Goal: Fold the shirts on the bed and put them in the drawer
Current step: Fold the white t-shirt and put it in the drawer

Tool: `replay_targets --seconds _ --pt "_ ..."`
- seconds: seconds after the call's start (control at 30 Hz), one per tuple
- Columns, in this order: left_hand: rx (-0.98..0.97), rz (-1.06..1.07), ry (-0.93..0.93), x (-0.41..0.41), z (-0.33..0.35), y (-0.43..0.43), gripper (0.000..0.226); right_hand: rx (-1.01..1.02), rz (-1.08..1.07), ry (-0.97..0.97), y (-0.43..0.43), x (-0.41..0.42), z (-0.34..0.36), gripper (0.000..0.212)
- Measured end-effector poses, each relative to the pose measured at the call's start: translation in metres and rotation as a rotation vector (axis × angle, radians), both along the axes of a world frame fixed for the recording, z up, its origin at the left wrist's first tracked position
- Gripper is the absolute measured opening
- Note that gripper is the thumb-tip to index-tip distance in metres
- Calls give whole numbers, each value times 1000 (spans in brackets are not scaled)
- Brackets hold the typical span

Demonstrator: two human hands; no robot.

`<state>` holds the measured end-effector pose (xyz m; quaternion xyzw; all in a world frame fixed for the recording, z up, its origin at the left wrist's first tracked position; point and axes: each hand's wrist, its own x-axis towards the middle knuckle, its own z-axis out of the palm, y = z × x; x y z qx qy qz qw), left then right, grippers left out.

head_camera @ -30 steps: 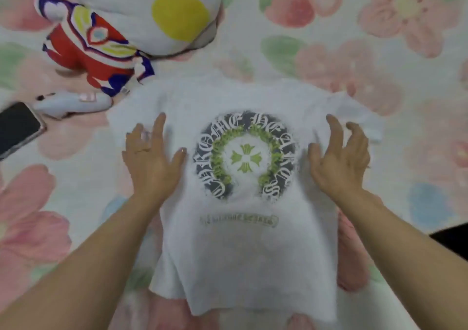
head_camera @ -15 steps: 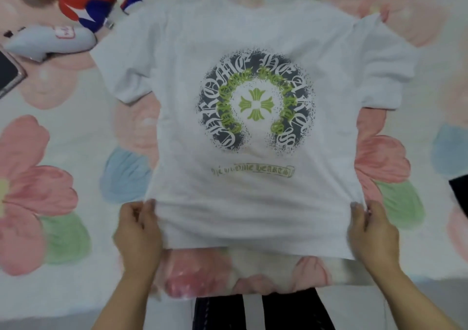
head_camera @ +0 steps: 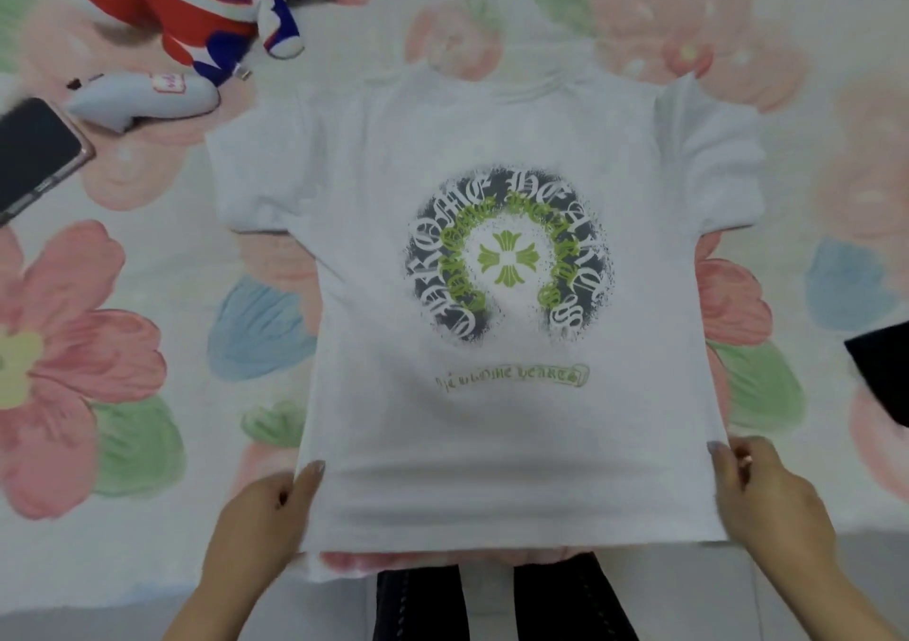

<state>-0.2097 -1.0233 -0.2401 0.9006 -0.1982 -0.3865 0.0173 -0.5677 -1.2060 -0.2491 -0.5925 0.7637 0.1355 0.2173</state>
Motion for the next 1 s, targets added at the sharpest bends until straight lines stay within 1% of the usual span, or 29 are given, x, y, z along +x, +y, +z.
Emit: replay_targets --seconds 0.03,0.07,0.1,0.13,0.17,0.2,0.23,0.27,0.3,0.33,0.37,0.4,0.43,0.5,0.53,0.6,0.63,0.67,0.7,0.77,0.8,0.83,0.87,0.9,0.97,1.0 --pt "44 -79 -78 0 4 -2 40 -57 36 5 -1 2 4 25" --pt "3 -151 -211 2 8 -8 35 -167 98 -3 -4 9 6 27" --pt "-138 -222 -335 0 10 -22 34 -301 190 -37 -8 23 8 30" --pt "-308 -330 -408 -6 10 -41 38 -423 302 -107 -13 44 8 35" --pt "-478 -455 -434 -16 8 -65 44 -503 428 -207 -18 69 5 40" --pt "-611 -594 -411 -28 2 -92 48 -527 552 -325 -24 98 0 44" --pt "-674 -725 -371 -41 -6 -118 48 -505 661 -432 -30 127 -7 44" --pt "-678 -841 -341 -50 -15 -143 48 -452 757 -496 -37 154 -17 46" --pt "-632 -922 -330 -52 -26 -165 50 -379 844 -508 -47 174 -29 49" --pt "-561 -969 -361 -41 -42 -182 52 -320 931 -462 -61 184 -42 53" --pt "-486 -990 -416 -20 -59 -191 55 -305 1003 -366 -81 183 -55 55" --pt "-413 -947 -461 9 -74 -197 57 -326 1020 -272 -103 172 -68 55" --pt "-362 -855 -502 42 -83 -200 61 -373 973 -197 -128 156 -77 57" --pt "-281 -628 -587 107 -86 -200 74 -417 776 -52 -175 119 -82 66" --pt "-213 -519 -591 133 -82 -199 78 -409 670 15 -197 101 -79 70" --pt "-132 -335 -620 155 -70 -202 77 -413 478 99 -222 88 -69 72" --pt "-165 -318 -663 149 -66 -208 72 -448 441 77 -224 97 -65 72" --pt "-245 -382 -708 131 -63 -219 66 -481 473 20 -220 116 -60 72" --pt "-358 -495 -724 105 -62 -233 62 -495 578 -57 -211 141 -56 71" --pt "-541 -789 -666 47 -69 -263 57 -464 889 -219 -192 191 -62 67" --pt "-562 -883 -595 23 -75 -276 55 -424 1009 -261 -187 209 -68 64" --pt "-556 -909 -540 12 -81 -287 55 -387 1066 -263 -191 218 -73 62" --pt "-523 -891 -516 18 -87 -298 55 -371 1070 -228 -207 216 -77 61" --pt "-469 -860 -538 34 -93 -307 56 -375 1029 -183 -228 206 -81 60" --pt "-418 -782 -618 81 -101 -316 58 -421 865 -149 -271 172 -85 60" --pt "-378 -729 -623 104 -100 -318 61 -445 777 -116 -290 151 -85 62"
